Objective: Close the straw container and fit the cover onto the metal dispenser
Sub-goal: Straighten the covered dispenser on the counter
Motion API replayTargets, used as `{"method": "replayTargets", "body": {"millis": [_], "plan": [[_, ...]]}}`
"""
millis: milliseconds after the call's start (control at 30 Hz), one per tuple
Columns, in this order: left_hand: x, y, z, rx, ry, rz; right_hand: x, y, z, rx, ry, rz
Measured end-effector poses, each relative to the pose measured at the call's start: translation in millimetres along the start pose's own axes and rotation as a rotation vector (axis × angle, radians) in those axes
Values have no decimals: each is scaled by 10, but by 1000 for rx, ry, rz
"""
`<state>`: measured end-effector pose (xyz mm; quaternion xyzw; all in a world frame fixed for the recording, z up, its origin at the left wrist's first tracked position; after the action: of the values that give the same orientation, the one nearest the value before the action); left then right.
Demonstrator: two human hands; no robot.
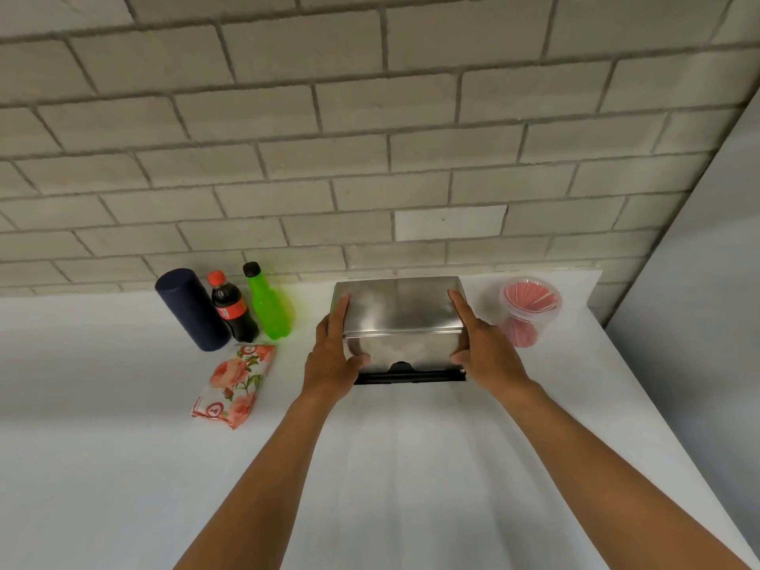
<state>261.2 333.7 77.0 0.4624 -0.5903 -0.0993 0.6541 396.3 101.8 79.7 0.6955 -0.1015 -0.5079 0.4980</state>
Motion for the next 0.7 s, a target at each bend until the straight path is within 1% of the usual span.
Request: {"method": "replayTargets", "body": {"millis": [267,533,700], "plan": [[-3,-41,-207,28,-71,11,0,41,-170,44,78,-4],[-73,-73,-352,36,-107,39,3,51,-260,40,71,9],[-71,-82,-402,12,-108,48,10,68,-306,41,57,15]]}}
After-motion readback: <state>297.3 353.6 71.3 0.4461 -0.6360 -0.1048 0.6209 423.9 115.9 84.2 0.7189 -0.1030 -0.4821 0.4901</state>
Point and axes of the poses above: each hand's wrist, its own z-axis away from the middle knuckle, its own y-axis out of the back of the hand, x = y × z, the point moved 9 cm from there along -z, towards the middle knuckle, and after that the axes turned 3 degrees about -x, right-handed, at the moved point
